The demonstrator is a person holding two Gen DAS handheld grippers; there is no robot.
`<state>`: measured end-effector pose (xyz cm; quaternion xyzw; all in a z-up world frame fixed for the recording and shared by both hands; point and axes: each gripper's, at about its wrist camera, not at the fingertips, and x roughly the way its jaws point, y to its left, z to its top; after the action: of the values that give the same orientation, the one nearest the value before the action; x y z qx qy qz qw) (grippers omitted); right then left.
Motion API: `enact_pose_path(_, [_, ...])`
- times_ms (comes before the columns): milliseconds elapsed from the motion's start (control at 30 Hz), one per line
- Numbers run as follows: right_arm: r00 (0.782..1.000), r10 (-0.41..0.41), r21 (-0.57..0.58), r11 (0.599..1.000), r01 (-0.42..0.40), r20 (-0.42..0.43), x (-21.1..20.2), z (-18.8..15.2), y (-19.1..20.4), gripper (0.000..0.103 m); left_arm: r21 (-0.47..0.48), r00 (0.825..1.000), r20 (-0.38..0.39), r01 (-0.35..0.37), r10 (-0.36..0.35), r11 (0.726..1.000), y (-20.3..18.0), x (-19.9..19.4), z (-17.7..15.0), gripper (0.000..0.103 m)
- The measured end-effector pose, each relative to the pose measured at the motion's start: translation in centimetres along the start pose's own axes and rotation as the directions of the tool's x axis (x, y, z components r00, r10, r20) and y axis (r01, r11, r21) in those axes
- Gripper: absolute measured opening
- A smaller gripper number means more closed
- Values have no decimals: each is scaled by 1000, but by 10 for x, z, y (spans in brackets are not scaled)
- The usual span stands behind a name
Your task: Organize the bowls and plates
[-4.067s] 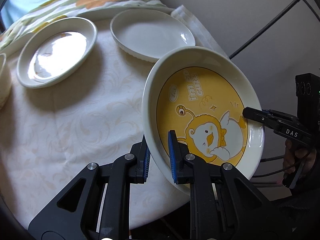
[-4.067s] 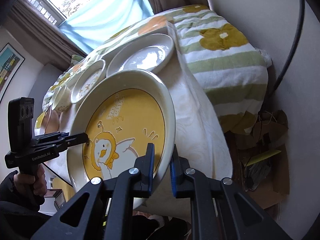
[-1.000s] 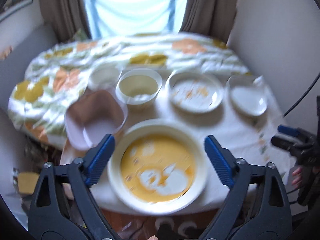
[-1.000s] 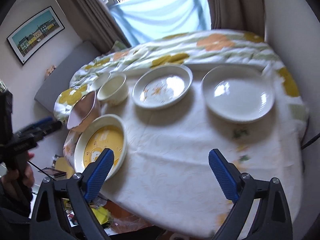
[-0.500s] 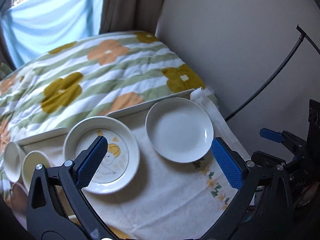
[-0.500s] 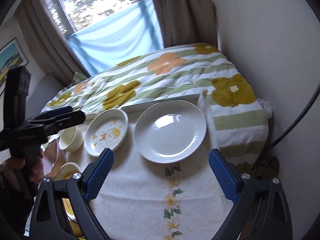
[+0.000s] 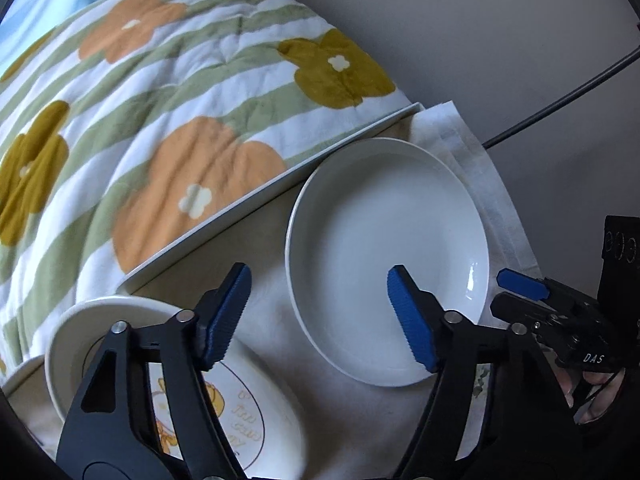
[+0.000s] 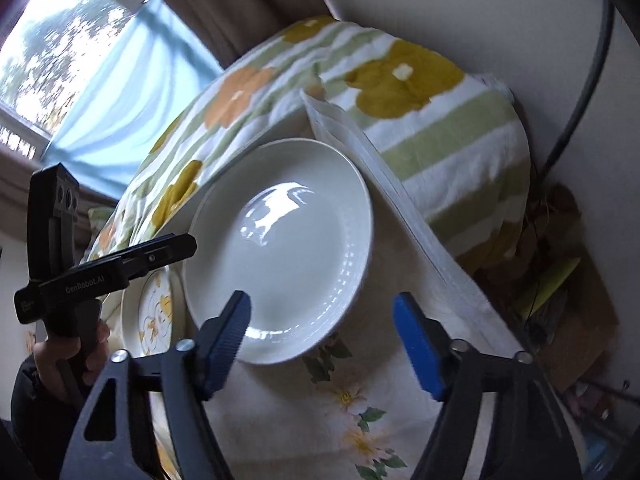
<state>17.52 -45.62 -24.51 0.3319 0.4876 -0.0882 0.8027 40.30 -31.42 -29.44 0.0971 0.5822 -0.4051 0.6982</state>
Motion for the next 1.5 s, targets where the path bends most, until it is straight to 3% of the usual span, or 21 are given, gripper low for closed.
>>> enact_pose_path(133, [1000, -27, 22, 999, 27, -8, 16, 3, 0, 49, 16, 1000, -27, 11, -11, 1000, 6, 14, 4, 49])
enact_pose_path(267, [999, -41, 38, 998, 41, -6, 23, 4, -1, 32, 52, 999, -41, 21, -19, 998, 6, 21, 7, 27])
enact_pose_path(400, [998, -59, 63, 996, 58, 13, 26, 5, -5, 24, 103, 999, -35, -26, 30, 994, 2, 24, 9, 19])
enact_pose_path(533, [998, -70, 74, 995, 69, 5, 30, 4, -7, 16, 116, 999, -41, -31, 36, 993, 3, 28, 11, 18])
enact_pose_path(1100, [996, -76, 7, 997, 75, 46, 16, 3, -4, 16, 167, 996, 11, -95, 94, 981, -13, 13, 0, 18])
enact_pose_path(1300, [996, -54, -70, 996, 59, 76, -11, 4, 4, 16, 131, 991, 68, -122, 113, 984, -30, -18, -11, 18])
enact_pose_path(1500, [997, 25, -215, 977, -9, 70, -52, 4, 24, 16, 26, 970, 166, -181, 175, 983, -51, -76, -46, 18])
